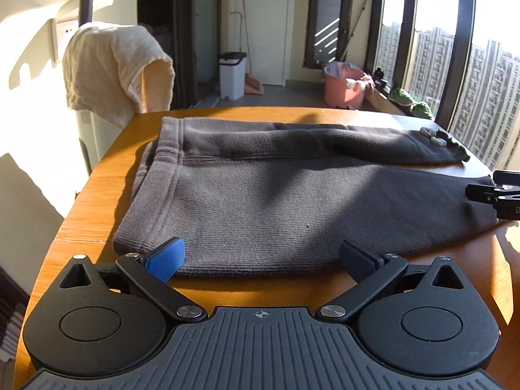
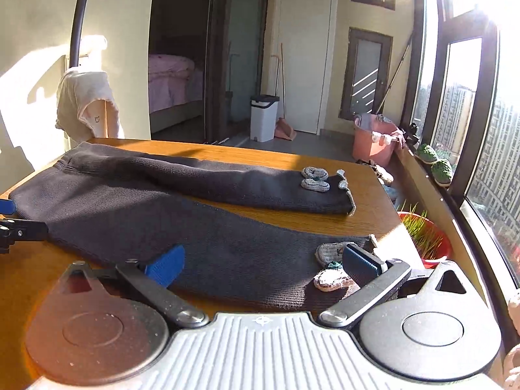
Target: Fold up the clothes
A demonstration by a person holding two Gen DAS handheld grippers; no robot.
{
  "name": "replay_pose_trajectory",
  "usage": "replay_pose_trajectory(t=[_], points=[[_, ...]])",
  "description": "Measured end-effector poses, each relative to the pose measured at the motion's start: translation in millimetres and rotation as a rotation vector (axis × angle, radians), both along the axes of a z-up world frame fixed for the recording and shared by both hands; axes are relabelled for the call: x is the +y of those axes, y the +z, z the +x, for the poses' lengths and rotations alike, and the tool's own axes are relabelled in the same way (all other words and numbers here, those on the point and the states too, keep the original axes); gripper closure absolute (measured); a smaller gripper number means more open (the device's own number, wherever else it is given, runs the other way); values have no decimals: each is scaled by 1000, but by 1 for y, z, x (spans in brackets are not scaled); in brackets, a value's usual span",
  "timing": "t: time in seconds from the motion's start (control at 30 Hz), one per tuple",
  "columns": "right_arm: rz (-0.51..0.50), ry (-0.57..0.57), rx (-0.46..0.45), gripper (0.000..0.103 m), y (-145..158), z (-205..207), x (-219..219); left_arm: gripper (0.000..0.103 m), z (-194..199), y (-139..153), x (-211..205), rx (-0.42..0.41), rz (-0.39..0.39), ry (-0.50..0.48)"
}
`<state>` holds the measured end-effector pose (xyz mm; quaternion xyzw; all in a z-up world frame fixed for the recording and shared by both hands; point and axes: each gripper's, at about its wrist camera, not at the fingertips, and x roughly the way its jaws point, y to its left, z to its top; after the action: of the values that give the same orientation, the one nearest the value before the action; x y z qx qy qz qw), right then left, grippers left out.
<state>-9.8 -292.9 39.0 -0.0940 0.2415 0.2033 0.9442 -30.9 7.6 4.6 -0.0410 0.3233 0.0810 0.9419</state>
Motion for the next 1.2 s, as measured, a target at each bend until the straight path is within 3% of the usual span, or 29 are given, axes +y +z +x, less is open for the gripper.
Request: replay_pose_trajectory(t=[0.13,0.33,0.43,0.67,1.2], points=[[-54,-36,-3,0,-1,-30,10,0,-17,4,-14,-33,22,15],[0,-131,168,0,-7,-34,9,0,-20,-1,-33,64,22,46],[10,-176,251,0,-12,-34,9,0,-25,-3,-37,72,30,71],[8,-160,242,0,-16,-50,11,0,-42,-3,-47,70,32,68],[10,-150,231,0,-15,-53,12,0,-41,-3,-46,67,24,65]])
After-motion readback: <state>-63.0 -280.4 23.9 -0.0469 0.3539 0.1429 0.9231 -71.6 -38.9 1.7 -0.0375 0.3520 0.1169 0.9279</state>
